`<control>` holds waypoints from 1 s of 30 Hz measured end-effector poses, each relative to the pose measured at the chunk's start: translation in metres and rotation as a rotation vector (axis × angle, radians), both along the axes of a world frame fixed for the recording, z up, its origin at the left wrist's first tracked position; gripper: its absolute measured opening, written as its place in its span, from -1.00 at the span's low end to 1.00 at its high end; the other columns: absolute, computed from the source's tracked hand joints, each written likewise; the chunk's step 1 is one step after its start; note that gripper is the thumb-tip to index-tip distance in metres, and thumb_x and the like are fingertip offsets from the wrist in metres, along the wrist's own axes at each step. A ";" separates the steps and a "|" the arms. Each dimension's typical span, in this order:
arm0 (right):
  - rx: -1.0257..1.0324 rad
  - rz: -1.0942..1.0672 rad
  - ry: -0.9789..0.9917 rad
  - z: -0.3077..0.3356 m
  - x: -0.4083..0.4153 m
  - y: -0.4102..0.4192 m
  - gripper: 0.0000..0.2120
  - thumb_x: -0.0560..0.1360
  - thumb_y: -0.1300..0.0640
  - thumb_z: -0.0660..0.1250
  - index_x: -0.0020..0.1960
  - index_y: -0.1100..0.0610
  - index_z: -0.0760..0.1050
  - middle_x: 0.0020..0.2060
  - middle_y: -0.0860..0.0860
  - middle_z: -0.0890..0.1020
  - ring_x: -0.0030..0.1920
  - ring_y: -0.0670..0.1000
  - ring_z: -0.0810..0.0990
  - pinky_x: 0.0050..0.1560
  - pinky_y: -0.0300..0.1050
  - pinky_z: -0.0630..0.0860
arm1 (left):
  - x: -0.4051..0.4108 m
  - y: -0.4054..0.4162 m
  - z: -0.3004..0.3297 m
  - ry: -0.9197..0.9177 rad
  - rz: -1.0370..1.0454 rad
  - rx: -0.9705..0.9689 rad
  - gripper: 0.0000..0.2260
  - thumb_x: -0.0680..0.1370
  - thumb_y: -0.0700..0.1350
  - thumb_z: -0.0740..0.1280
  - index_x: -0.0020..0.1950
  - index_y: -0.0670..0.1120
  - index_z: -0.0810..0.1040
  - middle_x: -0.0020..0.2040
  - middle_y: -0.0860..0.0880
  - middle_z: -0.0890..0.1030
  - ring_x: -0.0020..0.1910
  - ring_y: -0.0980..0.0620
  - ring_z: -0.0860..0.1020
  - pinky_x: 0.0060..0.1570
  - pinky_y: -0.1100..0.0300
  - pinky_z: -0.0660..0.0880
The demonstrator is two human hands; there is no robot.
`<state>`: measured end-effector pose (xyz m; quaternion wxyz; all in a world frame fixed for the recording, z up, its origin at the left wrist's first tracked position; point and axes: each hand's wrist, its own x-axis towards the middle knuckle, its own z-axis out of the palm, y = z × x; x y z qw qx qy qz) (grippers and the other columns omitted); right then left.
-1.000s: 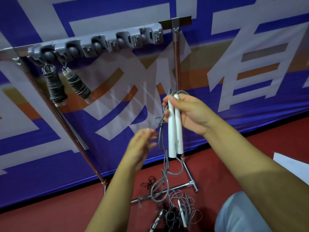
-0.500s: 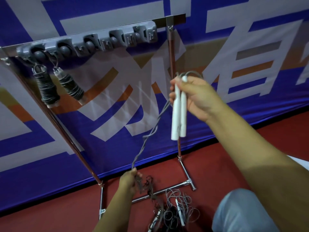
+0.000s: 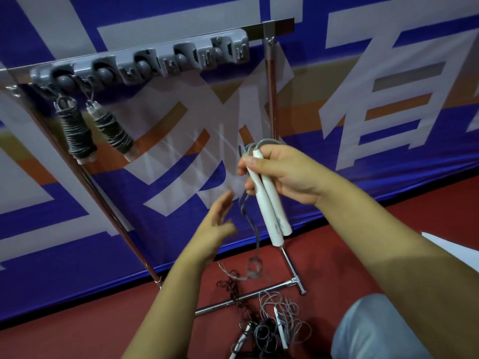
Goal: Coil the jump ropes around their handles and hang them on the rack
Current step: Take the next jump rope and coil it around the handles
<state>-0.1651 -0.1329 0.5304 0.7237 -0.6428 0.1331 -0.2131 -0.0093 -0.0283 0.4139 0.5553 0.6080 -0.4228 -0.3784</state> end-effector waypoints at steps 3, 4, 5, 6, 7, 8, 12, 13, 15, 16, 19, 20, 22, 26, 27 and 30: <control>-0.062 0.079 0.033 0.002 0.000 0.003 -0.87 0.58 0.23 0.21 -0.05 0.27 0.50 -0.17 0.24 0.58 -0.34 -0.05 0.61 -0.22 -0.15 0.60 | -0.012 -0.009 0.045 -0.037 -0.214 -0.168 -0.29 0.33 -0.27 0.36 0.40 0.20 0.30 0.30 0.16 0.45 0.30 0.13 0.42 0.22 0.10 0.44; -0.092 0.108 0.046 0.003 -0.001 0.003 -0.86 0.58 0.23 0.21 -0.04 0.28 0.51 -0.23 0.22 0.59 -0.34 -0.05 0.61 -0.22 -0.17 0.59 | -0.014 -0.014 0.054 -0.093 -0.214 -0.175 -0.27 0.35 -0.27 0.39 0.43 0.17 0.25 0.25 0.16 0.48 0.27 0.12 0.45 0.23 0.08 0.46; -0.122 0.135 0.061 0.005 -0.003 0.003 -0.85 0.57 0.23 0.21 -0.04 0.28 0.51 -0.29 0.16 0.61 -0.33 -0.05 0.60 -0.21 -0.18 0.58 | -0.016 -0.019 0.062 -0.168 -0.189 -0.177 -0.21 0.36 -0.24 0.43 0.48 0.18 0.17 0.28 0.14 0.45 0.30 0.10 0.43 0.25 0.04 0.47; -0.137 0.157 0.074 0.007 -0.006 0.002 -0.85 0.57 0.21 0.22 -0.04 0.28 0.52 -0.32 0.10 0.62 -0.33 -0.06 0.60 -0.20 -0.18 0.57 | -0.016 -0.024 0.067 -0.250 -0.150 -0.174 -0.14 0.35 -0.18 0.46 0.49 0.25 0.08 0.37 0.10 0.37 0.36 0.08 0.39 0.26 0.00 0.46; -0.132 0.173 0.082 0.009 -0.009 0.000 -0.84 0.55 0.20 0.23 -0.03 0.28 0.52 -0.32 0.06 0.63 -0.32 -0.06 0.60 -0.18 -0.17 0.57 | -0.016 -0.028 0.072 -0.335 -0.103 -0.167 -0.08 0.32 -0.12 0.49 0.49 0.30 0.02 0.45 0.08 0.26 0.41 0.06 0.33 0.28 -0.02 0.44; -0.116 0.185 0.083 0.011 -0.012 -0.001 -0.82 0.53 0.17 0.24 -0.02 0.28 0.52 -0.28 0.05 0.65 -0.32 -0.07 0.60 -0.17 -0.15 0.57 | -0.015 -0.030 0.076 -0.410 -0.071 -0.168 -0.04 0.30 -0.10 0.50 0.49 0.30 -0.03 0.48 0.10 0.15 0.45 0.06 0.26 0.31 0.02 0.40; -0.093 0.303 0.147 0.016 -0.022 -0.004 -0.72 0.47 0.11 0.24 0.03 0.29 0.54 -0.14 0.10 0.68 -0.25 -0.07 0.64 -0.09 -0.10 0.62 | -0.018 -0.034 0.086 -0.625 -0.196 -0.226 0.01 0.30 -0.06 0.49 0.47 0.26 -0.17 0.54 -0.01 0.06 0.50 0.04 0.15 0.37 0.24 0.29; -0.063 0.340 0.156 0.017 -0.023 -0.005 -0.73 0.47 0.12 0.24 0.04 0.28 0.56 -0.03 0.14 0.68 -0.21 -0.06 0.66 -0.09 -0.09 0.62 | -0.019 -0.034 0.088 -0.635 -0.254 -0.217 0.01 0.31 -0.08 0.50 0.46 0.28 -0.18 0.54 -0.05 0.11 0.49 0.04 0.19 0.38 0.25 0.30; 0.024 0.345 0.170 0.021 -0.026 -0.005 -0.73 0.47 0.15 0.24 0.05 0.31 0.53 0.09 0.19 0.64 -0.14 0.00 0.69 -0.11 -0.04 0.64 | -0.014 -0.033 0.087 -0.586 -0.345 -0.135 0.02 0.36 -0.21 0.52 0.47 0.29 -0.15 0.51 0.05 0.19 0.43 0.18 0.29 0.24 0.36 0.38; 0.054 0.305 0.193 0.023 -0.028 -0.005 -0.75 0.47 0.16 0.25 0.04 0.31 0.51 0.04 0.16 0.66 -0.13 0.03 0.69 -0.12 -0.03 0.65 | -0.010 -0.033 0.085 -0.585 -0.351 -0.085 0.02 0.37 -0.26 0.52 0.48 0.29 -0.12 0.48 0.11 0.23 0.39 0.25 0.31 0.17 0.43 0.39; -0.119 0.123 0.326 0.024 -0.031 -0.009 -0.90 0.55 0.21 0.26 -0.04 0.25 0.49 -0.08 0.12 0.66 -0.10 0.09 0.70 -0.05 0.03 0.64 | 0.003 -0.030 0.075 -0.689 -0.180 0.004 0.01 0.36 -0.17 0.55 0.54 0.17 -0.09 0.52 0.09 0.19 0.46 0.19 0.21 0.20 0.50 0.28; -0.200 0.105 0.374 0.024 -0.032 -0.010 -0.89 0.57 0.21 0.25 -0.04 0.25 0.49 -0.04 0.16 0.66 -0.07 0.11 0.70 0.00 0.06 0.63 | 0.006 -0.026 0.073 -0.679 -0.131 0.036 0.01 0.35 -0.13 0.55 0.54 0.15 -0.09 0.53 0.07 0.16 0.47 0.16 0.19 0.27 0.42 0.27; -0.260 0.149 0.430 0.023 -0.032 -0.011 -0.86 0.59 0.19 0.23 -0.01 0.27 0.48 -0.02 0.21 0.67 -0.06 0.12 0.70 0.02 0.06 0.62 | 0.008 -0.022 0.071 -0.632 -0.114 0.037 0.00 0.35 -0.08 0.55 0.53 0.19 -0.10 0.54 0.11 0.10 0.49 0.16 0.14 0.39 0.20 0.25; -0.263 0.380 0.451 0.022 -0.026 -0.002 -0.85 0.59 0.22 0.20 -0.03 0.29 0.48 -0.18 0.18 0.66 -0.18 0.07 0.69 -0.16 -0.09 0.63 | -0.011 -0.019 0.097 -0.721 -0.233 -0.239 -0.08 0.39 -0.19 0.47 0.47 0.27 -0.09 0.53 0.24 -0.05 0.52 0.22 -0.03 0.44 0.31 0.10; -0.247 0.410 0.432 0.020 -0.025 -0.002 -0.86 0.58 0.22 0.21 -0.05 0.29 0.48 -0.20 0.17 0.66 -0.21 0.06 0.69 -0.18 -0.09 0.63 | -0.014 -0.020 0.102 -0.777 -0.290 -0.269 -0.14 0.39 -0.21 0.44 0.47 0.23 -0.02 0.53 0.21 -0.01 0.52 0.20 -0.01 0.45 0.30 0.08; -0.097 0.404 0.327 0.020 -0.030 -0.011 -0.87 0.51 0.19 0.27 -0.07 0.27 0.52 -0.24 0.15 0.66 -0.27 0.03 0.68 -0.16 -0.05 0.65 | -0.019 -0.019 0.106 -0.552 -0.393 -0.148 -0.50 0.39 -0.24 0.35 0.29 0.10 0.45 0.26 0.13 0.52 0.32 0.11 0.44 0.34 0.13 0.36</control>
